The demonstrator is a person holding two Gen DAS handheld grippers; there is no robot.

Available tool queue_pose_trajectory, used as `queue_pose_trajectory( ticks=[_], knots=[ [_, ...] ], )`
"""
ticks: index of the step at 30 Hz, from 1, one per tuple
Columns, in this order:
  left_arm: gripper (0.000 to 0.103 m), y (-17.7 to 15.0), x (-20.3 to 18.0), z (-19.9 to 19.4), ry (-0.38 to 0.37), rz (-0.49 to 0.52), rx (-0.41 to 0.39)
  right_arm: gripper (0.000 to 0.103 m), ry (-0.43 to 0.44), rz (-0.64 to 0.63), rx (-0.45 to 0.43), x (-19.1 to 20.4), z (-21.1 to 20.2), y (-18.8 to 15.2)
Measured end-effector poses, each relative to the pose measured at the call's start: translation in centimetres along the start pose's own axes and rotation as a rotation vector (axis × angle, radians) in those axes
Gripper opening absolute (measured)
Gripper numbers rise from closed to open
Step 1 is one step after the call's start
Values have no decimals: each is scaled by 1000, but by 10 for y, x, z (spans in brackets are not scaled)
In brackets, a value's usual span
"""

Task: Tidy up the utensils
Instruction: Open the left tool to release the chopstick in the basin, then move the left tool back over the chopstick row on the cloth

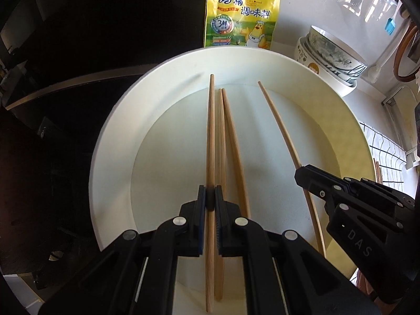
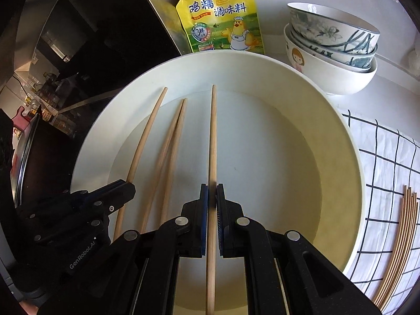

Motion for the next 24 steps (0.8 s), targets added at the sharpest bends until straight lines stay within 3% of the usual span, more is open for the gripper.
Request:
queue_pose_trajectory(
  ticks=[3,4,5,6,8,16,24],
  knots=[
    [10,-4,-1,2,-1,-6,10,6,0,9,-3,-2,0,0],
    [14,-5,0,1,3,-11,9,14,4,9,-17,-2,-2,1],
    [30,-3,1,2,9,-16,7,25,-2,3,-30,-2,-5,2],
    [48,-2,3,0,13,-25,-3,26,-11,-6,-45,-2,-7,4],
    [58,0,7,-6,26,-41,-34,26,-18,-24,-64,0,-15,5],
    [58,-2,15,-24,35,-51,-65,26,-10,-5,-106,-3,-40,1],
    [58,-8,-2,-39,17,-30,-71,26,-24,17,-136,-14,-66,-12]
  ],
)
Point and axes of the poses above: each gripper's, at about its wrist camera, not at the fingertips, and z roughly the way its jaws point, x to its left, y to its top, the point moved 10 cm from there along z, roughly the way its jaws point, and after that the axes turned 11 degrees about y, right-handed, at the moved point
